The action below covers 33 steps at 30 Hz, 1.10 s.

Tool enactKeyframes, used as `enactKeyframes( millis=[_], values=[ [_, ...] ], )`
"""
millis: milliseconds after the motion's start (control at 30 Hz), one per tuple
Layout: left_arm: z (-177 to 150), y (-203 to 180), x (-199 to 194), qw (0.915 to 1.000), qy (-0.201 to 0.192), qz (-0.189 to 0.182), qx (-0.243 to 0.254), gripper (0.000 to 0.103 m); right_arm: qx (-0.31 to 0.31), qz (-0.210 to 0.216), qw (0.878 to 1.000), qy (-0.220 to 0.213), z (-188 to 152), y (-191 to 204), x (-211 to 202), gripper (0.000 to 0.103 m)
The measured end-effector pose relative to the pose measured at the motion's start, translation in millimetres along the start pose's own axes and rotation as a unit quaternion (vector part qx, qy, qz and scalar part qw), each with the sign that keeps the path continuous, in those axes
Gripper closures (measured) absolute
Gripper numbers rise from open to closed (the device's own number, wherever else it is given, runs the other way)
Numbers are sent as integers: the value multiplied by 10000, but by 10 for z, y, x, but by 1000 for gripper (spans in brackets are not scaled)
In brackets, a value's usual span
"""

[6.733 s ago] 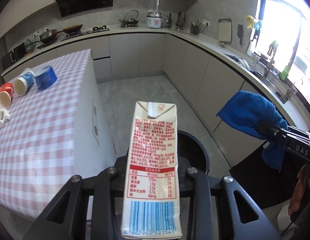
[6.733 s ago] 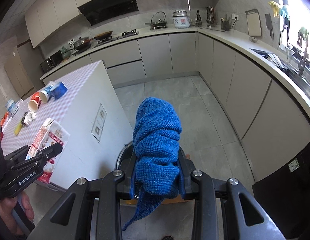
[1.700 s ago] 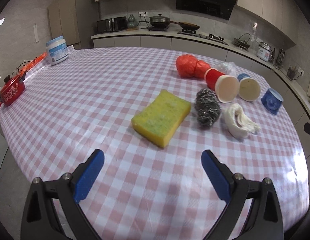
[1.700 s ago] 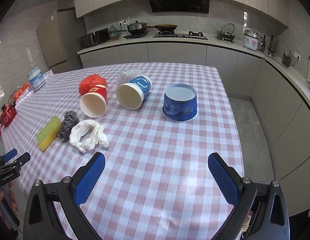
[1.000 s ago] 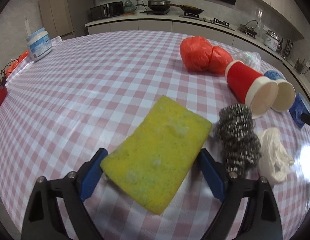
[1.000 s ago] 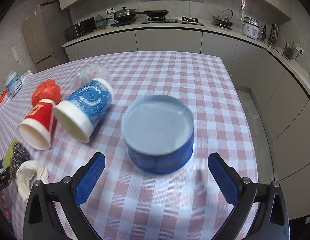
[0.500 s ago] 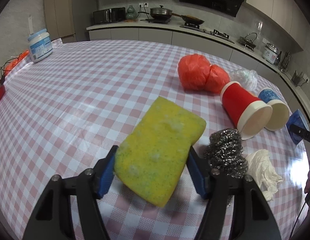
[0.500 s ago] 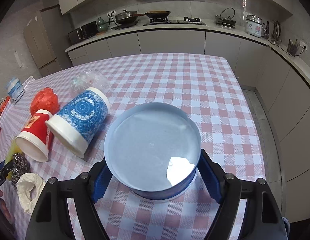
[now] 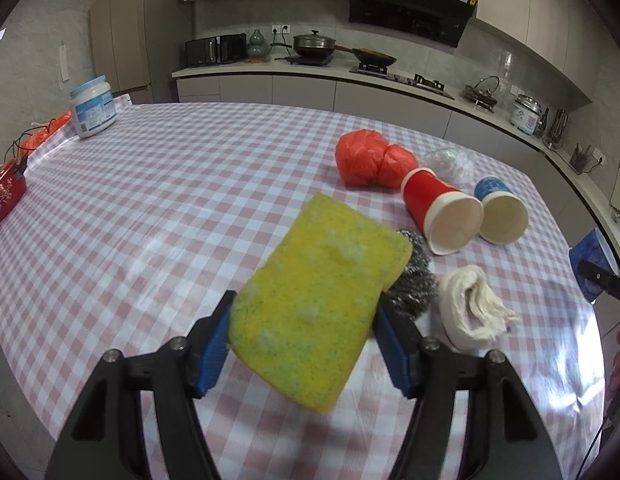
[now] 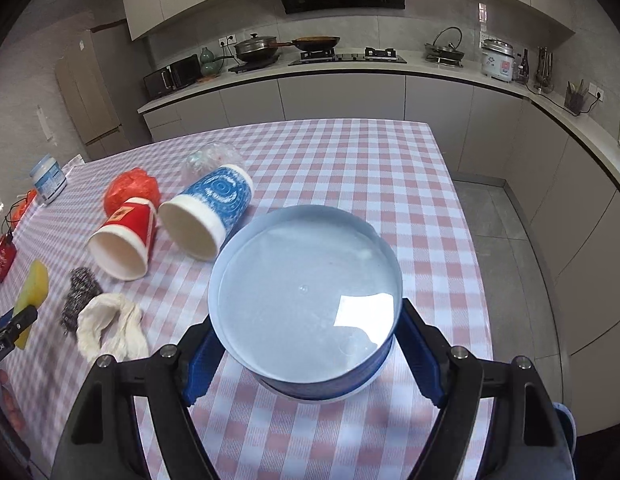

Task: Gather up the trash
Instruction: 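Carry the blue cup and yellow sponge with both tools over the trash bin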

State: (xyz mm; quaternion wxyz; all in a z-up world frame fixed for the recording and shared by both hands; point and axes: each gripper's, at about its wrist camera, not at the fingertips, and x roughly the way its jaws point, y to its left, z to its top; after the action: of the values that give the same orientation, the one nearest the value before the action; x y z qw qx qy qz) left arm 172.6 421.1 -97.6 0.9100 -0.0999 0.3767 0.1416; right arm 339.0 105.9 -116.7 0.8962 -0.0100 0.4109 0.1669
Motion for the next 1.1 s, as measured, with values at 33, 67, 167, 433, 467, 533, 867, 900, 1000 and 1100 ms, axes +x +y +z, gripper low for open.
enactKeyframes(
  millis=[33,67,167,433,467,533,867,900,1000,1100],
  values=[
    [-13,-2,-41,10000,-18,-6,7,36,-2,7,10000,-11,-38,11,-61,22],
    [-21,-1,-72,10000,-25,-21,7,36,-5,13,10000,-27,-67,20,-121,22],
    [-62,-33,-174,10000,-65,-56,45,36,-20,28,10000,-82,-148,60,-298,22],
    [-227,-161,-477,9994,-181,-229,163,36,-66,45,9997,-246,-373,89,-735,22],
    [-250,-189,-512,9993,-188,-262,187,36,-56,38,9996,-275,-416,86,-811,22],
    [-296,-244,-575,9990,-203,-323,236,36,-39,20,9995,-324,-497,63,-943,22],
    [-560,-819,-868,9938,-178,-828,720,36,273,-322,9982,-433,-1015,-368,-1634,22],
    [-587,-869,-890,9932,-177,-872,757,36,319,-370,9978,-441,-1073,-435,-1703,22],
    [-656,-1068,-959,9906,-180,-1026,892,36,394,-479,9970,-460,-1173,-567,-1846,22],
    [-715,-1249,-1027,9882,-198,-1148,992,36,482,-571,9959,-500,-1261,-733,-1988,22]
  ],
)
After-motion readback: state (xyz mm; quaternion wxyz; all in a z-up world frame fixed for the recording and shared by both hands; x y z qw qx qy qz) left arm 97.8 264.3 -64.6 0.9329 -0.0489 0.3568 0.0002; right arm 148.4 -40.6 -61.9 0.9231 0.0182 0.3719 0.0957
